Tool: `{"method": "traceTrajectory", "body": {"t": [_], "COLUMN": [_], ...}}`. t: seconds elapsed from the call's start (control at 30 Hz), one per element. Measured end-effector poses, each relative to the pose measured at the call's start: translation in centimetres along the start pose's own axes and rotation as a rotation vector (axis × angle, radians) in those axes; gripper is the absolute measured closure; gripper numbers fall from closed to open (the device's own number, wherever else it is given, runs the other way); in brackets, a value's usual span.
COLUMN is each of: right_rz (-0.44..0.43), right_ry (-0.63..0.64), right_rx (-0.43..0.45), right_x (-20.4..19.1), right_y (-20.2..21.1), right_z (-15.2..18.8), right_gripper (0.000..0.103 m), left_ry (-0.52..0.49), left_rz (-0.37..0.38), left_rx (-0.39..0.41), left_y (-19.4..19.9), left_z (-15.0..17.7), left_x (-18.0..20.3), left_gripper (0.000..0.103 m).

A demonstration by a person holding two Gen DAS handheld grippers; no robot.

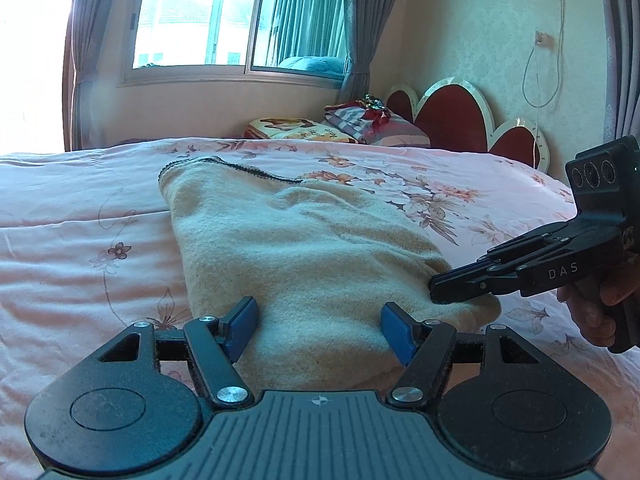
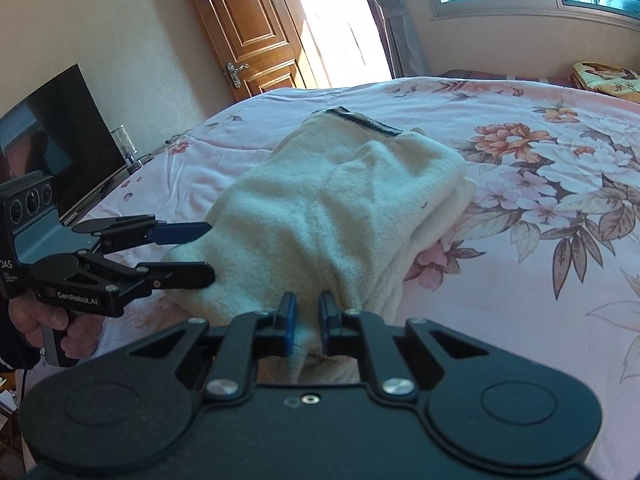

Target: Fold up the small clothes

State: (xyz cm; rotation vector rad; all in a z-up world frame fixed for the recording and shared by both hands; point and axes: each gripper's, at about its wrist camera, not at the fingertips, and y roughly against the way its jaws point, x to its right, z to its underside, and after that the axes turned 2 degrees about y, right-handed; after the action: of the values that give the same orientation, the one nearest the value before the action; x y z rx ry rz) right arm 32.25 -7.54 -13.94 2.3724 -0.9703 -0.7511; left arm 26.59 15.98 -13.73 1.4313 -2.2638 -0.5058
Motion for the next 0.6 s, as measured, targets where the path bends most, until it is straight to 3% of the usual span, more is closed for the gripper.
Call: {"method": "traceTrajectory", "body": {"t": [0.6], "right_rz": [0.045], "right_ry": [0.008], "right_rx": [0.02], "right_x": [-0.9], "right_y": [-0.1], "right_z": [0.4], "right_gripper": [0.094], "left_ry": [-0.023], "left_rz": [-0.076], "left_rx": [-0.019], "left_y": [-0.3], "left_z": [-0.2], "left_x": [1.3], "left_gripper": [0.033]}}
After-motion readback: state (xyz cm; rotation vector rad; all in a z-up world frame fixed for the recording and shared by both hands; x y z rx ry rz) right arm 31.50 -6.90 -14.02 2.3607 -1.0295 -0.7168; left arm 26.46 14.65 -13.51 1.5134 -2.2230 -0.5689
